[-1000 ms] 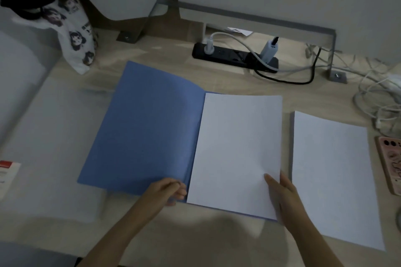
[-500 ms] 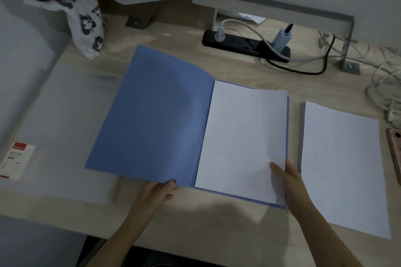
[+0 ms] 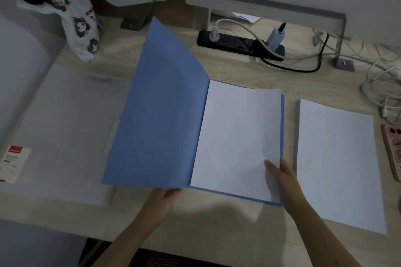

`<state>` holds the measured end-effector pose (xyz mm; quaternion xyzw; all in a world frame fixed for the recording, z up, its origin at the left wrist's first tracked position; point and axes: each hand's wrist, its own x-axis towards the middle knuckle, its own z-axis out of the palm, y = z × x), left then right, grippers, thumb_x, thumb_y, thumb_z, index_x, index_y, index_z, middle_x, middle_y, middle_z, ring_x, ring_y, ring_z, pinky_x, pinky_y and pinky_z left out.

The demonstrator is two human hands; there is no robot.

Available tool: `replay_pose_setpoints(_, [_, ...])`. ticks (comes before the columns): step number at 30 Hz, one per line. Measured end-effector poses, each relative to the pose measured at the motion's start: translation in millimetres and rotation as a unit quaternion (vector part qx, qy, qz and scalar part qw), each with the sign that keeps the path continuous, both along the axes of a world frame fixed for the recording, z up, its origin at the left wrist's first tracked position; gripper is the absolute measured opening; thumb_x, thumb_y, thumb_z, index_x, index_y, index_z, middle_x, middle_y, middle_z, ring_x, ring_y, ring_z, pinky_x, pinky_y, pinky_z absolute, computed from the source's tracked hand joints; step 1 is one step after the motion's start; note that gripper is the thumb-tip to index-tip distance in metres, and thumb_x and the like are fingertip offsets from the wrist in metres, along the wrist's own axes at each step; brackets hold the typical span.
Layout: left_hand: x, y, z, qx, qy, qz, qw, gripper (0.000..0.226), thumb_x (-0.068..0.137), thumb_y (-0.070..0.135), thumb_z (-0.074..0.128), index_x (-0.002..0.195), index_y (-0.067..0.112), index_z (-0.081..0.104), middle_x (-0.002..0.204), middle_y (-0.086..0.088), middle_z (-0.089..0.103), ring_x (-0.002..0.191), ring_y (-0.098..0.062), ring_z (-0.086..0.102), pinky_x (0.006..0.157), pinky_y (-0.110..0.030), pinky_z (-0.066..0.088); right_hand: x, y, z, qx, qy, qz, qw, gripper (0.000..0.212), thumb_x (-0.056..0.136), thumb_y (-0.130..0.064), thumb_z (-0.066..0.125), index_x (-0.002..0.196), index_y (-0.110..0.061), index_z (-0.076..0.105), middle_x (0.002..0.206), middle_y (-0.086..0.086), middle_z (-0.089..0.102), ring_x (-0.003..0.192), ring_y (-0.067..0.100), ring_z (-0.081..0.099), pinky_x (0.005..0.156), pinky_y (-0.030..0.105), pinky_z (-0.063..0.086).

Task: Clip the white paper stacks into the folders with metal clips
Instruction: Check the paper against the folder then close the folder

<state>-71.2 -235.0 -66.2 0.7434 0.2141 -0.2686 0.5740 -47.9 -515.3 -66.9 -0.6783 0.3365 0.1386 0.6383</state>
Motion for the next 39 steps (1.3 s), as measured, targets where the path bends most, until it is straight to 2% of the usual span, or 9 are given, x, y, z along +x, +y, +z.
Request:
replay_pose_setpoints(4, [17.3, -13.8, -9.0, -0.01, 0.081, 0.056, 0.995, 0.042, 0.089, -0.01, 0.048, 0.06, 0.019, 0.039, 0.067, 0.004, 0.032, 0.062, -0.007, 0.029, 0.063, -0.018, 0.03, 1.3, -2.2, 2.6, 0.021, 0.013, 0.009, 1.0, 0.028, 0.094, -0.027, 0.048, 0.12, -0.018, 0.053, 0.121, 0.009, 0.061, 0.106, 0.025, 0.058, 0.095, 0.043, 0.046])
replay_pose_setpoints(9, [28.8, -31.1, 3.1, -0.03, 0.049, -0.002, 0.998, 0.025, 0.093, 0.01, 0.05, 0.072, 0.022, 0.045, 0.072, 0.009, 0.045, 0.081, -0.02, 0.051, 0.057, -0.007, 0.038, 6.2, -15.3, 9.1, 0.081, 0.076, 0.015, 0.994, 0.048, 0.092, -0.055, 0.024, 0.113, -0.022, 0.051, 0.101, 0.004, 0.064, 0.092, 0.022, 0.063, 0.082, 0.033, 0.049])
replay_pose_setpoints(12, [44.5, -42.2, 4.9, -0.066, 0.01, -0.027, 0.997, 0.022, 0.096, 0.022, 0.044, 0.08, 0.024, 0.059, 0.074, 0.013, 0.068, 0.084, -0.007, 0.063, 0.061, -0.005, 0.045, 6.1, -24.7, 7.6, 0.134, 0.083, 0.055, 0.986, 0.065, 0.086, -0.067, 0.014, 0.119, -0.029, 0.055, 0.111, 0.003, 0.07, 0.101, 0.024, 0.067, 0.086, 0.038, 0.052])
replay_pose_setpoints(14, [47.1, -44.8, 3.3, -0.081, 0.023, -0.038, 0.996, 0.017, 0.095, 0.024, 0.047, 0.091, 0.017, 0.063, 0.087, 0.011, 0.071, 0.083, 0.0, 0.066, 0.066, -0.008, 0.049, 6.0, -29.2, 10.8, 0.199, 0.072, 0.043, 0.976, 0.061, 0.092, -0.06, 0.014, 0.104, -0.031, 0.067, 0.098, 0.002, 0.073, 0.088, 0.023, 0.07, 0.078, 0.04, 0.056])
replay_pose_setpoints(17, [47.1, -45.3, -2.2, -0.09, 0.042, -0.027, 0.995, 0.024, 0.093, 0.019, 0.052, 0.113, 0.008, 0.058, 0.11, -0.003, 0.066, 0.1, -0.012, 0.064, 0.077, -0.017, 0.053, 8.0, -30.0, 17.8, 0.265, 0.03, 0.03, 0.963, 0.06, 0.099, -0.039, 0.019, 0.075, -0.021, 0.07, 0.07, 0.004, 0.069, 0.057, 0.017, 0.066, 0.052, 0.03, 0.055])
replay_pose_setpoints(23, [48.5, -47.4, -7.7, -0.088, 0.042, -0.032, 0.995, 0.03, 0.094, 0.014, 0.05, 0.122, 0.009, 0.055, 0.116, -0.007, 0.065, 0.101, -0.016, 0.064, 0.077, -0.019, 0.055, 9.7, -32.8, 12.1, 0.269, 0.051, 0.011, 0.962, 0.057, 0.089, -0.056, 0.029, 0.113, -0.016, 0.06, 0.1, 0.013, 0.07, 0.085, 0.033, 0.069, 0.072, 0.044, 0.057])
replay_pose_setpoints(30, [55.5, -45.6, -9.8, -0.117, 0.073, -0.024, 0.99, 0.024, 0.092, 0.019, 0.053, 0.115, 0.018, 0.059, 0.111, 0.0, 0.068, 0.099, -0.015, 0.066, 0.085, -0.028, 0.053, 9.0, -32.0, 12.1, 0.275, 0.096, 0.0, 0.957, 0.071, 0.082, -0.068, 0.019, 0.116, -0.02, 0.058, 0.101, 0.009, 0.073, 0.091, 0.031, 0.07, 0.07, 0.04, 0.058])
replay_pose_setpoints(34, [60.1, -49.2, -9.9, -0.125, 0.068, -0.021, 0.99, 0.027, 0.093, 0.03, 0.051, 0.119, 0.025, 0.058, 0.115, 0.004, 0.067, 0.104, -0.014, 0.065, 0.097, -0.036, 0.049, 13.2, -34.3, 9.2, 0.162, 0.151, -0.01, 0.975, 0.051, 0.085, -0.055, 0.047, 0.112, -0.013, 0.059, 0.104, 0.012, 0.07, 0.091, 0.031, 0.068, 0.066, 0.037, 0.057])
replay_pose_setpoints(39, [62.0, -50.8, -6.1, -0.156, 0.052, 0.0, 0.986, 0.027, 0.093, 0.021, 0.051, 0.12, 0.022, 0.057, 0.117, 0.001, 0.067, 0.105, -0.016, 0.065, 0.095, -0.035, 0.051, 18.6, -30.2, 11.7, 0.095, 0.149, -0.006, 0.984, 0.035, 0.083, -0.036, 0.063, 0.105, -0.009, 0.062, 0.101, 0.013, 0.07, 0.09, 0.033, 0.066, 0.067, 0.038, 0.053])
